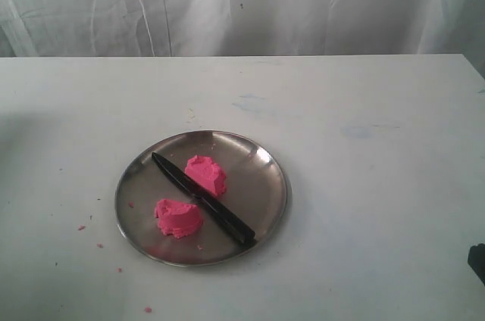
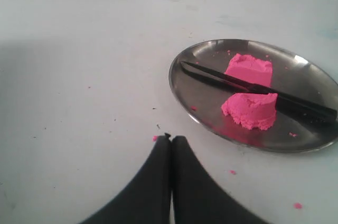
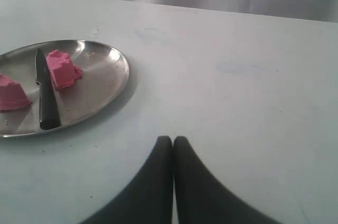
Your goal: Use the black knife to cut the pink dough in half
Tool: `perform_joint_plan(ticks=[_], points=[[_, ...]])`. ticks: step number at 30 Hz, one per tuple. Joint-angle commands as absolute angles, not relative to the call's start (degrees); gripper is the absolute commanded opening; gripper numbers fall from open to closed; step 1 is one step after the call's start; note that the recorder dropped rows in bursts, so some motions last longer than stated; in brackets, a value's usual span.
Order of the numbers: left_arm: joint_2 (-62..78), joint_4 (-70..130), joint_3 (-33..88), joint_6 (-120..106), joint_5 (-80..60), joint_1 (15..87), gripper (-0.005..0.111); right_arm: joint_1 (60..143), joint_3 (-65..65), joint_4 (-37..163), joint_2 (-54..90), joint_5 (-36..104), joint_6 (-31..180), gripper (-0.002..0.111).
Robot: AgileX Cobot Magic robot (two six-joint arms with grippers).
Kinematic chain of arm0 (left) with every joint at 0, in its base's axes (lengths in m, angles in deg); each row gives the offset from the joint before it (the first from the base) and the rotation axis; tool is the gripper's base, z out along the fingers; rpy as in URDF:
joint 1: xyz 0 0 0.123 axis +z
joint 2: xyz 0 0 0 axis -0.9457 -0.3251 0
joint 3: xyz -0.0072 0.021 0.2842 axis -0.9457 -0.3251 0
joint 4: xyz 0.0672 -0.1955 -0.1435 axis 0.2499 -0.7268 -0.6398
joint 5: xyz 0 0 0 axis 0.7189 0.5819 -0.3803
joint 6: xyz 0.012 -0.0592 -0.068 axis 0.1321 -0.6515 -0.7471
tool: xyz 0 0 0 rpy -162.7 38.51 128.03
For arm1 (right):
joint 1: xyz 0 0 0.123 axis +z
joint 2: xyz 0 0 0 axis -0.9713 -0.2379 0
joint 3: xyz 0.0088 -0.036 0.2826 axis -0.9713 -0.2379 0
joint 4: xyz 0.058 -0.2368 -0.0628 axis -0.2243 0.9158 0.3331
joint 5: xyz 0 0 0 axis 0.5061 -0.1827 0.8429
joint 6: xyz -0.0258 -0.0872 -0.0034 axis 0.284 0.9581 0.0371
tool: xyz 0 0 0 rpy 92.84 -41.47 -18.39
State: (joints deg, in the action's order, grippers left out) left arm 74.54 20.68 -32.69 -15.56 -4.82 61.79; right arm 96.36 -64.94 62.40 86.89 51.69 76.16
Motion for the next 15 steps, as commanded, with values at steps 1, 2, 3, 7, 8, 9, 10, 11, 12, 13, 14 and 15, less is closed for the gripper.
perform_joint_plan(ticks=[1, 2, 3, 7, 8, 9, 10, 11, 12, 13, 14, 15], points=[[76.20, 22.90, -32.98, -15.96, -2.88, 61.73, 0.000, 96.02, -65.24, 62.91, 87.22, 51.53, 76.73, 0.000], [76.56, 22.90, -32.98, -15.86, -2.88, 61.73, 0.000, 96.02, -65.24, 62.91, 87.22, 51.53, 76.73, 0.000], [76.88, 22.90, -32.98, -15.86, -2.88, 61.73, 0.000, 96.02, -65.24, 62.91, 87.22, 51.53, 76.73, 0.000], [77.76, 22.90, -32.98, -15.86, -2.88, 61.73, 0.000, 96.02, -65.24, 62.91, 87.22, 51.53, 76.73, 0.000], [77.76, 22.90, -32.98, -15.74, -2.88, 61.73, 0.000, 96.02, -65.24, 62.91, 87.22, 51.53, 76.73, 0.000], [77.76, 22.90, -32.98, -15.74, -2.88, 61.73, 0.000, 96.02, -65.24, 62.91, 87.22, 51.53, 76.73, 0.000], [77.76, 22.90, -32.98, -15.74, -2.99, 61.73, 0.000, 96.02, -65.24, 62.91, 87.22, 51.53, 76.73, 0.000], [77.76, 22.90, -32.98, -15.74, -2.99, 61.73, 0.000, 96.02, -65.24, 62.91, 87.22, 51.53, 76.73, 0.000], [77.76, 22.90, -32.98, -15.74, -2.99, 61.73, 0.000, 96.02, -65.24, 62.91, 87.22, 51.53, 76.73, 0.000], [77.76, 22.90, -32.98, -15.74, -2.99, 61.73, 0.000, 96.02, -65.24, 62.91, 87.22, 51.53, 76.73, 0.000], [77.76, 22.90, -32.98, -15.74, -2.99, 61.73, 0.000, 96.02, -65.24, 62.87, 87.22, 51.53, 76.56, 0.000], [77.76, 22.90, -32.98, -15.74, -2.99, 61.73, 0.000, 96.02, -65.24, 62.87, 87.22, 51.53, 74.79, 0.000]])
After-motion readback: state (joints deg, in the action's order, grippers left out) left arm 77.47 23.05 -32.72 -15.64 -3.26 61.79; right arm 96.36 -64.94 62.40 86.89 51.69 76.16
